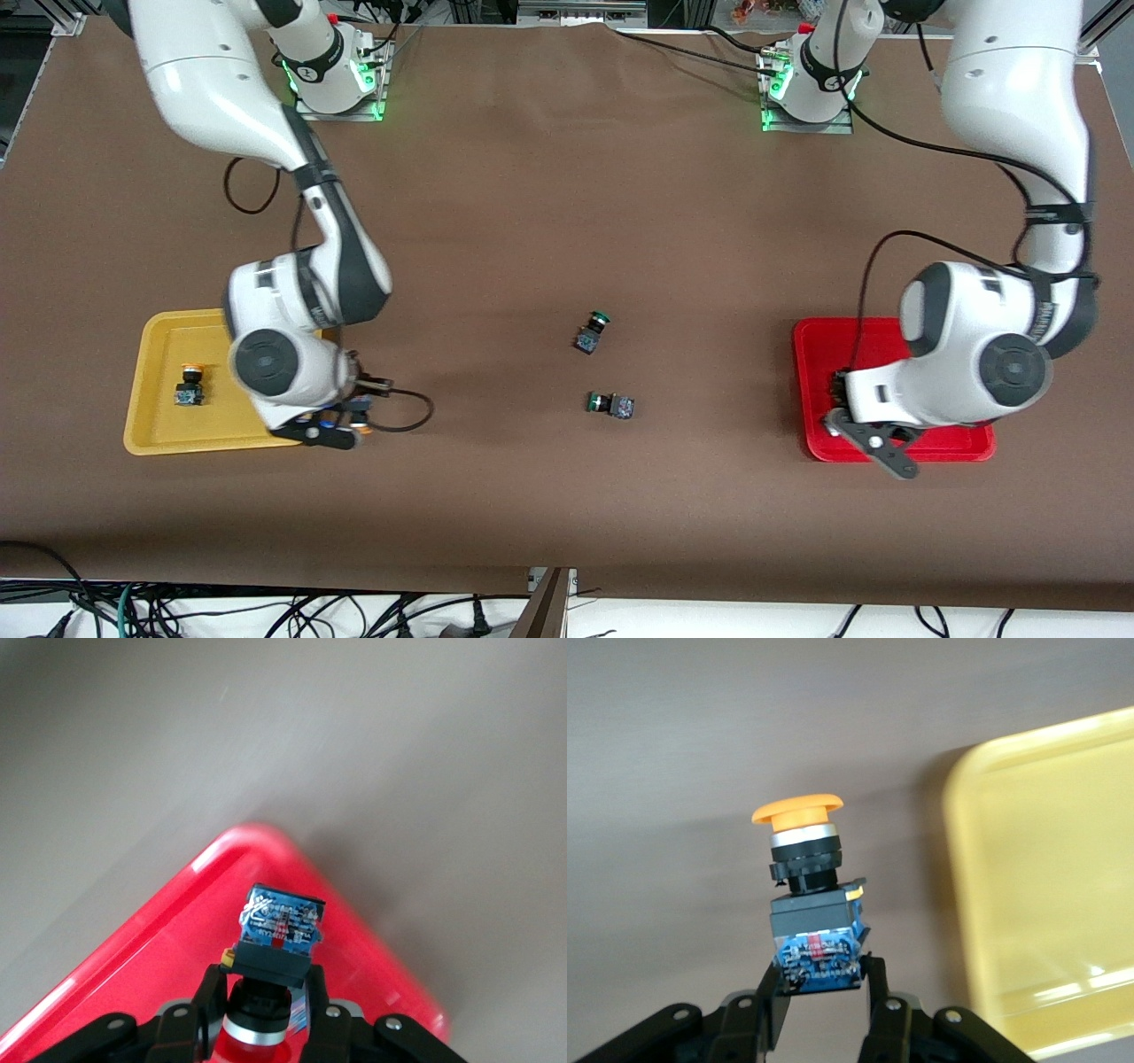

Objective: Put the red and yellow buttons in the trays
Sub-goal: 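Carry the yellow and red buttons to their matching trays with both grippers, then lower and release the yellow and red buttons into their trays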

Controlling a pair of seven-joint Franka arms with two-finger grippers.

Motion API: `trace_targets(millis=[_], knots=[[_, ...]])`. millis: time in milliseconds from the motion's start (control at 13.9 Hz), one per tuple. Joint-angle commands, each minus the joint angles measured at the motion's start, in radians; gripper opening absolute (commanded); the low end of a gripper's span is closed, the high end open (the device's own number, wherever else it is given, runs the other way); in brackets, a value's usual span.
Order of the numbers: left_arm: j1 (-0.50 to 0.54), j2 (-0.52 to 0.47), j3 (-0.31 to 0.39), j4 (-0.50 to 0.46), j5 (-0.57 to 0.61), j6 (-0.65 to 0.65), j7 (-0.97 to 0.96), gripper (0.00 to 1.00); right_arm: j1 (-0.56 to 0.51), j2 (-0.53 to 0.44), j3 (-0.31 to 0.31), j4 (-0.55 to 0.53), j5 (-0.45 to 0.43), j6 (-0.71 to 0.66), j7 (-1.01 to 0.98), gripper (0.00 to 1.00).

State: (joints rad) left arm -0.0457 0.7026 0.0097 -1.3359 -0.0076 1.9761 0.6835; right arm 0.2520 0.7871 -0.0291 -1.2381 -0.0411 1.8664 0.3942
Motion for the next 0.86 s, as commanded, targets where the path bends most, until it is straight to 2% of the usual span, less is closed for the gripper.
trace_targets(millis=[0, 144, 360, 576, 792], knots=[[0.079, -0.037, -0.017, -0.081, 0.017, 0.016, 0.073, 0.23, -0.068, -0.061, 0.000, -0.081, 0.010, -0.010, -0.074, 0.00], [0.127, -0.035, -0.017, -0.115, 0.014, 0.046, 0.050, 0.22, -0.082, -0.083, -0.041, -0.121, 0.013, -0.001, -0.138, 0.00], [0.179, -0.038, -0.017, -0.231, 0.015, 0.196, -0.117, 0.22, -0.100, -0.112, -0.090, -0.202, 0.017, 0.040, -0.239, 0.00], [0.184, -0.032, -0.016, -0.278, 0.017, 0.266, -0.335, 0.22, -0.143, -0.138, -0.094, -0.322, 0.018, 0.157, -0.305, 0.00], [0.182, -0.028, -0.016, -0.281, 0.015, 0.270, -0.563, 0.25, -0.171, -0.184, -0.094, -0.479, 0.033, 0.317, -0.334, 0.00]])
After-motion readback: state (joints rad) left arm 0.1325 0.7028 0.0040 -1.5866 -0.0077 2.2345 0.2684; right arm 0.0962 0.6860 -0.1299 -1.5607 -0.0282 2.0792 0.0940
